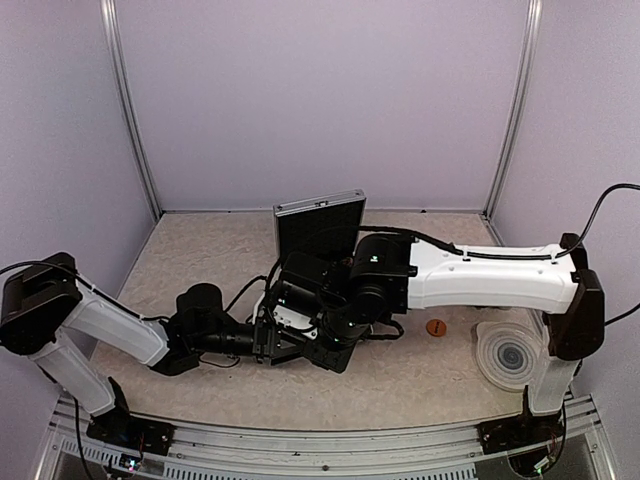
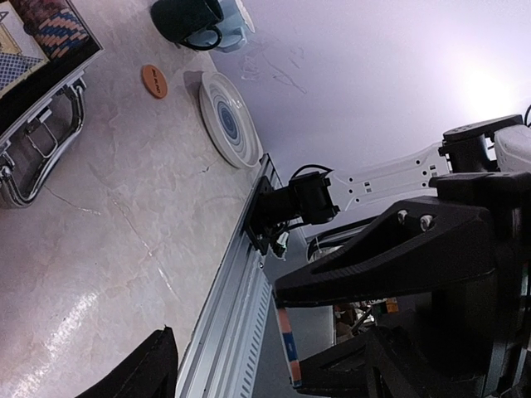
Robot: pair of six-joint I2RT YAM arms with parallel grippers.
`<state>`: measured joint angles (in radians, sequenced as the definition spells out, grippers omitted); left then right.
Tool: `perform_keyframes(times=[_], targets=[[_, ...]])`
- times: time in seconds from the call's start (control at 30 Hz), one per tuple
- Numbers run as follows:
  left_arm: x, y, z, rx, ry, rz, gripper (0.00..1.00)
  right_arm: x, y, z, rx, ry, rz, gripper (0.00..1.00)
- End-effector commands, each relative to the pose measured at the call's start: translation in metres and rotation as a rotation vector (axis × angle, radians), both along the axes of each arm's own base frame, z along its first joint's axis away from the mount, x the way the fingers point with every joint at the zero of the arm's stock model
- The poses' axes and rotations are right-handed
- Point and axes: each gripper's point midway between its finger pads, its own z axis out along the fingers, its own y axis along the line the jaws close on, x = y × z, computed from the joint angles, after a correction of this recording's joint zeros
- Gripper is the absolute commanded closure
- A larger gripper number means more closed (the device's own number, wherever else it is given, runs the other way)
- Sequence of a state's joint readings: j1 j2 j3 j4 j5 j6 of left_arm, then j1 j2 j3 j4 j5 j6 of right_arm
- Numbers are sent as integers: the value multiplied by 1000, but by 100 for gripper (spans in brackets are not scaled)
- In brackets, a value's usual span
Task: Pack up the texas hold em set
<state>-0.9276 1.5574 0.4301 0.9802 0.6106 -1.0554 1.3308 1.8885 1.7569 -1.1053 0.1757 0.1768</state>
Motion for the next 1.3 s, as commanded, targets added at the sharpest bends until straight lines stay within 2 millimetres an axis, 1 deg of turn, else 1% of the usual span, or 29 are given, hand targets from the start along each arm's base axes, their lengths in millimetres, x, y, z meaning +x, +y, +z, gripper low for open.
perform_keyframes(times=[0.0,0.07,0.1,0.2,0.3,0.43,0.57,0.6,0.67,0.7,0.73,0.77,0.8,0.83,0.9,0.93,0.97,1.0,1.03,1.07,1.1,1.13,1.17,1.2,1.23,1.27], targets=[[-4,-10,11,-37,-21,-35,26,-2,3,1,-14,-18,5,61],[-4,-12,8,-32,-16,-42,31,-1,2,1,-17,-22,4,61],[-5,-12,8,-31,-13,-44,35,-1,2,1,-16,-25,3,61],[-6,-15,5,-32,-6,-54,63,2,1,3,-13,-38,-6,61],[-7,-20,4,-32,3,-62,99,2,0,1,-15,-43,-4,61],[-7,-24,0,-30,8,-61,100,2,-4,1,-10,-45,-14,61],[-6,-25,4,-32,-9,-59,100,3,-14,7,2,-62,-42,59],[-5,-25,6,-30,-23,-62,100,4,-18,10,7,-71,-57,57],[-1,-29,9,-9,-59,-65,100,8,-29,21,28,-100,-97,47],[2,-32,11,8,-92,-66,100,11,-36,30,46,-120,-124,41],[9,-38,21,26,-153,-64,100,14,-44,39,65,-145,-158,33],[15,-42,25,62,-242,-61,100,18,-55,47,83,-168,-196,25],[24,-47,29,111,-275,-41,100,20,-65,56,110,-187,-231,21],[32,-50,31,165,-369,-35,100,23,-78,57,120,-204,-274,17],[51,-59,42,250,-480,-14,100,29,-103,67,170,-231,-353,14],[60,-62,36,325,-517,-14,100,31,-116,74,205,-244,-391,13],[68,-70,46,339,-584,-10,100,33,-126,72,216,-253,-431,13],[74,-75,48,372,-654,-21,100,36,-137,74,236,-263,-471,12],[78,-83,47,394,-716,-45,100,37,-146,75,257,-268,-500,11],[82,-90,39,438,-752,-76,100,38,-154,78,285,-270,-521,10],[87,-98,43,445,-807,-103,100,38,-159,74,287,-274,-535,9],[89,-104,36,477,-822,-149,100,39,-165,74,301,-282,-550,9],[93,-110,34,490,-865,-188,100,40,-170,73,304,-291,-563,9],[96,-118,21,513,-889,-239,100,41,-174,70,302,-300,-571,9],[97,-124,18,520,-922,-282,100,42,-178,66,296,-308,-578,8],[102,-129,6,550,-950,-311,100,44,-181,62,285,-317,-583,8]])
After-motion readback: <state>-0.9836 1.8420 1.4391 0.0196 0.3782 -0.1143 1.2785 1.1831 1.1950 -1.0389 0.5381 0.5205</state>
